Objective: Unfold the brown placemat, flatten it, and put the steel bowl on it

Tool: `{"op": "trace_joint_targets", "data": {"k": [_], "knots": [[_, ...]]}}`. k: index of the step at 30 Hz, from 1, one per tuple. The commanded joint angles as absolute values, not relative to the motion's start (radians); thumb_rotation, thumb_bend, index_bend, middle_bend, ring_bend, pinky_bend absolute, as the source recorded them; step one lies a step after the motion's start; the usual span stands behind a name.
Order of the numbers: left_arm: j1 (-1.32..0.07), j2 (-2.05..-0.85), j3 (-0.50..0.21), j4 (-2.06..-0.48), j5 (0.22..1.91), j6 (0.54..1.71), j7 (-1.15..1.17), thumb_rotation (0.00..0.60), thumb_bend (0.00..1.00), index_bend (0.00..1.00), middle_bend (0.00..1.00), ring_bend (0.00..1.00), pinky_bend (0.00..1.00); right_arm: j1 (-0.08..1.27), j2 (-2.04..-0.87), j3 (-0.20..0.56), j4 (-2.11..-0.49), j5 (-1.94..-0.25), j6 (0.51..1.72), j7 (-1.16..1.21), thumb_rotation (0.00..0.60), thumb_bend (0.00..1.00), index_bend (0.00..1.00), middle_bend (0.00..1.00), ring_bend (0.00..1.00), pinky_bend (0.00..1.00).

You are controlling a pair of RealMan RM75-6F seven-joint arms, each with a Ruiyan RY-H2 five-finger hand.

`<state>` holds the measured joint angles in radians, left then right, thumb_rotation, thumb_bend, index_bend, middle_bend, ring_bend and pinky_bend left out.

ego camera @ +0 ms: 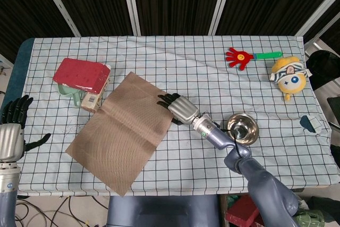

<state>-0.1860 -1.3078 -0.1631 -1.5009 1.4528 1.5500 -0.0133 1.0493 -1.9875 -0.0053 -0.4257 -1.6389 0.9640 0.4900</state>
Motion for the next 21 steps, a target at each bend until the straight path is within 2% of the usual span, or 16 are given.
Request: {"op": "trace_joint_targets", "data": {"k": [1, 10, 21], "knots": [[-0.186, -1.308, -0.163, -1.501, 1.453, 1.549, -0.013, 0.6, 0.0, 0.07, 0.03, 0.02, 0.03, 1.047, -1.986, -0.008, -0.426, -1.64, 0.963, 0.488, 0.6, 0.31, 0.3, 0.09, 0.13, 0.21], [-0.186, -1.308, -0.165, -1.503, 1.448, 1.548, -0.015, 0.6, 0.0, 0.07, 0.03, 0.02, 0.03, 1.038, -1.991, -0.011, -0.42, -1.641, 0.978, 0.488, 0.6, 0.31, 0.52, 0.23, 0.17, 0.21], [-0.185, -1.307, -0.166, -1.505, 1.447, 1.548, -0.019, 0.6, 0.0, 0.07, 0.03, 0.02, 0.03, 1.037, -1.997, -0.016, -0.412, -1.644, 0.981, 0.493, 0.6, 0.32, 0.57, 0.26, 0.17, 0.21]]}}
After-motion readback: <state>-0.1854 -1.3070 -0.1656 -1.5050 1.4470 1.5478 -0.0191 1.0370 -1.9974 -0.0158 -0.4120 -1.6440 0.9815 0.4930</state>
